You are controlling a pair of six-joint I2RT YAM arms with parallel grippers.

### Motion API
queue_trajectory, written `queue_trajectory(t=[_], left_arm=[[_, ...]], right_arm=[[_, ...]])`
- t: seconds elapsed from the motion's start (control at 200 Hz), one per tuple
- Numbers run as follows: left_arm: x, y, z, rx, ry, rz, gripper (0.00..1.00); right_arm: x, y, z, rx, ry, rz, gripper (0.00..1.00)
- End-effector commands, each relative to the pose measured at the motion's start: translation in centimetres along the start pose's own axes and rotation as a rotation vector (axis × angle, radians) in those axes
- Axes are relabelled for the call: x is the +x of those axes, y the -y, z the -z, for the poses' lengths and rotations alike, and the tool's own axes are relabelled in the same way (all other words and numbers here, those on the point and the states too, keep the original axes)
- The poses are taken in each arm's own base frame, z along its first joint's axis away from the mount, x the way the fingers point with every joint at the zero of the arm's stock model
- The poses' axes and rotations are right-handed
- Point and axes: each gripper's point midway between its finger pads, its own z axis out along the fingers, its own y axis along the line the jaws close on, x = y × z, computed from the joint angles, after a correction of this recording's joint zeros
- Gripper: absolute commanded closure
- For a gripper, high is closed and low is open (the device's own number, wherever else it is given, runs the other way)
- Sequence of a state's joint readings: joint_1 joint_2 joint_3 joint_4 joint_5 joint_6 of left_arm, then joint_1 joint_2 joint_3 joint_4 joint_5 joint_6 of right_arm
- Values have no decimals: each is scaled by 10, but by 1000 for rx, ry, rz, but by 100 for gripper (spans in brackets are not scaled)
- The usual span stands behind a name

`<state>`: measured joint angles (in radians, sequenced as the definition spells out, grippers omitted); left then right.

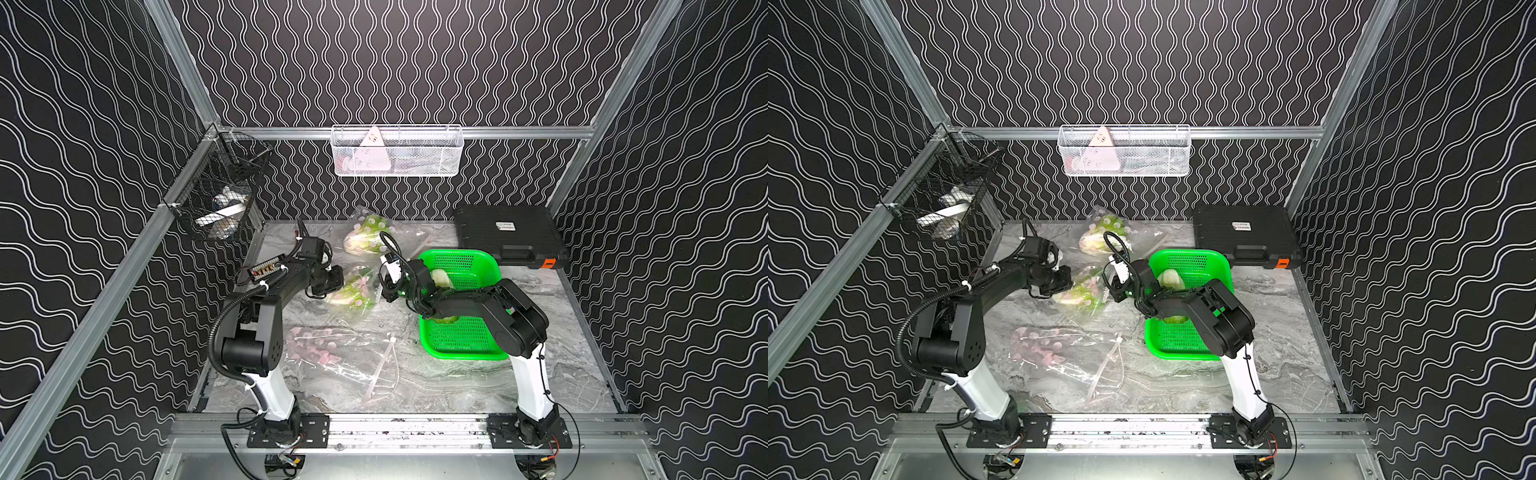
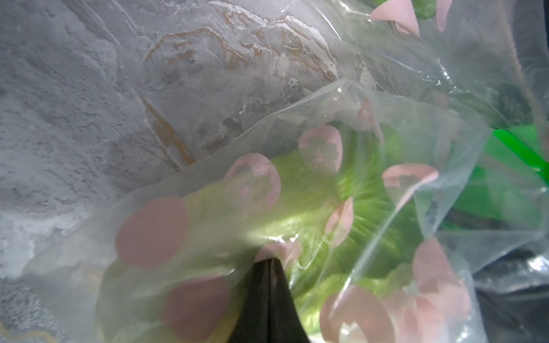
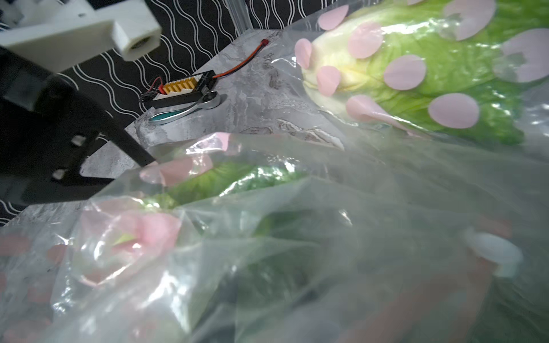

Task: Open the zip-top bag and take out the chinese cabbages
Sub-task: Pick up the Chinese cabbage from the zipper food storage bag.

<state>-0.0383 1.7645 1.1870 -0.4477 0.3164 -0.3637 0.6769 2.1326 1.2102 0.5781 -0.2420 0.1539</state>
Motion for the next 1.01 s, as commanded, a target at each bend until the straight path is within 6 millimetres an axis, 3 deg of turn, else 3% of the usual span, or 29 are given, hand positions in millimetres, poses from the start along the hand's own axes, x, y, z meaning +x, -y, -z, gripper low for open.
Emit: queue_trajectory(t=[0.0,0.36,0.555,0.705,1.001], left_arm=[[18,-8,-2,-33,-75,20,100],[19,-8,-3,-32,-78,22,100],[19,-7,-3,-30,-77,24,100],[19,-7,-5,-30,-80,25,100],[21,-5,-5,-30,-84,20,100]], right_arm=[[-3,6,0,11,5,-17,69],[9,-25,-11,-190,-77,2,69],[7,-62,2,-408,-78,15,66],[9,-78,7,-504,-102,-4,63],[12,-85,22,-573,-46,-37,50]])
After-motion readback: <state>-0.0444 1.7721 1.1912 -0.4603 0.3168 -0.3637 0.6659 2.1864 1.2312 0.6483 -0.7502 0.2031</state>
